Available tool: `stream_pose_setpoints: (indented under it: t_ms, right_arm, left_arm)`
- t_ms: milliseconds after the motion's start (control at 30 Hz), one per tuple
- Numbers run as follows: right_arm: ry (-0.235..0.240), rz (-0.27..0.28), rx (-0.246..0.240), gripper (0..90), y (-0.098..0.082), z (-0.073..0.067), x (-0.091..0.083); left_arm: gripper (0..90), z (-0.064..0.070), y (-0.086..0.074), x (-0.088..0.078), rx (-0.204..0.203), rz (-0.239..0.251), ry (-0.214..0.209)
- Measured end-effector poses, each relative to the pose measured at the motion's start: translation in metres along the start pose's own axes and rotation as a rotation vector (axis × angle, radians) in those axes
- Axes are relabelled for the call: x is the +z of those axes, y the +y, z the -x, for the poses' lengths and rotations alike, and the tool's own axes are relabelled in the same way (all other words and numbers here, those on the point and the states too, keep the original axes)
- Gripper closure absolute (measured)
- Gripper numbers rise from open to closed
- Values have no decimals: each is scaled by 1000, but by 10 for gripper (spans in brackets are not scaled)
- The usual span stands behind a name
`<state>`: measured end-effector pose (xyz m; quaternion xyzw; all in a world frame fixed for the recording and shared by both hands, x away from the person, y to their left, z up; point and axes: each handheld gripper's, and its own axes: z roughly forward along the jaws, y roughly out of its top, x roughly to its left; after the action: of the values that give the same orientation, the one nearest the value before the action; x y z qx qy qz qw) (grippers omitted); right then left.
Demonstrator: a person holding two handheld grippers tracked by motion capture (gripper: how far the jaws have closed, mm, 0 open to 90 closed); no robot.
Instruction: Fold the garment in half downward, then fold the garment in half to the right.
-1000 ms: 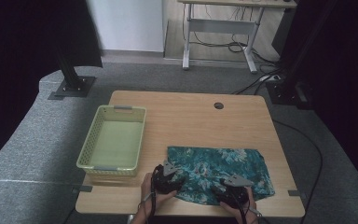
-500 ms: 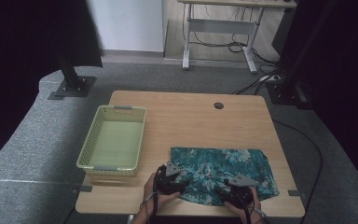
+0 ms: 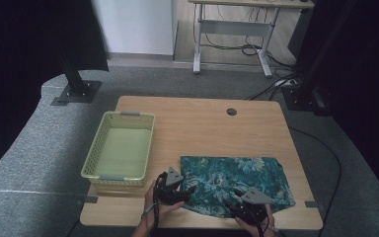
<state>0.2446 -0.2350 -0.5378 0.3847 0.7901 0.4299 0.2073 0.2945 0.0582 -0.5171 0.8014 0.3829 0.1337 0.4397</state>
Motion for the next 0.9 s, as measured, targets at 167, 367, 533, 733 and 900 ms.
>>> stream_pose_setpoints:
  t_ms: [167,367,533,733,900]
  right_arm:
    - [10,-2,-17,410,-1,-5,-1]
    - [6,-21,-30,405,-2,-8,2]
    - [8,-19,-40,405,-2,-12,3]
    - [14,-7,-42,408,0,-13,1]
    - [18,-11,-42,409,-1,-15,3]
  left_arm:
    - [423,-10,-2,-9,-16,10,20]
    - [426,-18,-4,-13,-33,10,30]
    - [417,-20,-5,-11,-45,7,43]
    - [400,-20,-4,-7,-52,4,56]
    - [391,-23,-4,-3,-66,-5,61]
